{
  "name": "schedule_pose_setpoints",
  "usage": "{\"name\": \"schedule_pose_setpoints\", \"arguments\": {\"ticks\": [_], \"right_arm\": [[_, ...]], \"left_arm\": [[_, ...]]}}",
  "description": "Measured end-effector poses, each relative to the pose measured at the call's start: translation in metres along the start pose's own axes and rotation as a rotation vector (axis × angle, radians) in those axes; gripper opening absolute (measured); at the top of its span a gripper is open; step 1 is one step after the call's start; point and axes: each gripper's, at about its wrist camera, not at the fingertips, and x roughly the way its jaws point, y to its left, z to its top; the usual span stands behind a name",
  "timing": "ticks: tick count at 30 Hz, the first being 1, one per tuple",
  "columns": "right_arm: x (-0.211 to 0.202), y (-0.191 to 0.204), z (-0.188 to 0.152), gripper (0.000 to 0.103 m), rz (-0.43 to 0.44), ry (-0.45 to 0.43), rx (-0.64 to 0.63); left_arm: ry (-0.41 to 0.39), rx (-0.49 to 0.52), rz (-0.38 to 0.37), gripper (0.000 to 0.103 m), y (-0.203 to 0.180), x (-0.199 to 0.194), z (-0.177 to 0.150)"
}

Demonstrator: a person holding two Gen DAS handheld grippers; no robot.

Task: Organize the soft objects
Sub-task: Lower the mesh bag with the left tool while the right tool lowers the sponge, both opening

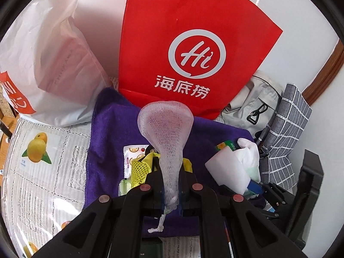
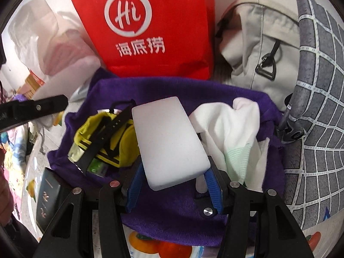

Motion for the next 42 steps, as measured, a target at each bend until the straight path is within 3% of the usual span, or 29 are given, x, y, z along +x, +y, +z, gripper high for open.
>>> {"name": "schedule_pose_setpoints", "arguments": {"ticks": [12,19,27,42], "right_arm": [[0.029,0.008,0.0,0.055,-0.041,0.065,-0.029],[0.027,0.01,0.001,0.067,0.012,0.062,-0.035],[0.012,0.007,0.002,0.07,0.05,0.056,-0.022],[-0.066,-0.016,0.01,0.07,0.061,-0.149,0.025]], "left_arm": [[0.017,0.002,-0.015,0.008,0.001,0.003,-0.001],[0.028,-0.004,-0.009,0.008,0.003,0.007,-0.001],[0.037,-0.004,-0.002,0.008,0.005,0.011,-0.001],[0.1,0.058,-0.018,0.008,-0.022,0.041,-0.014]]}}
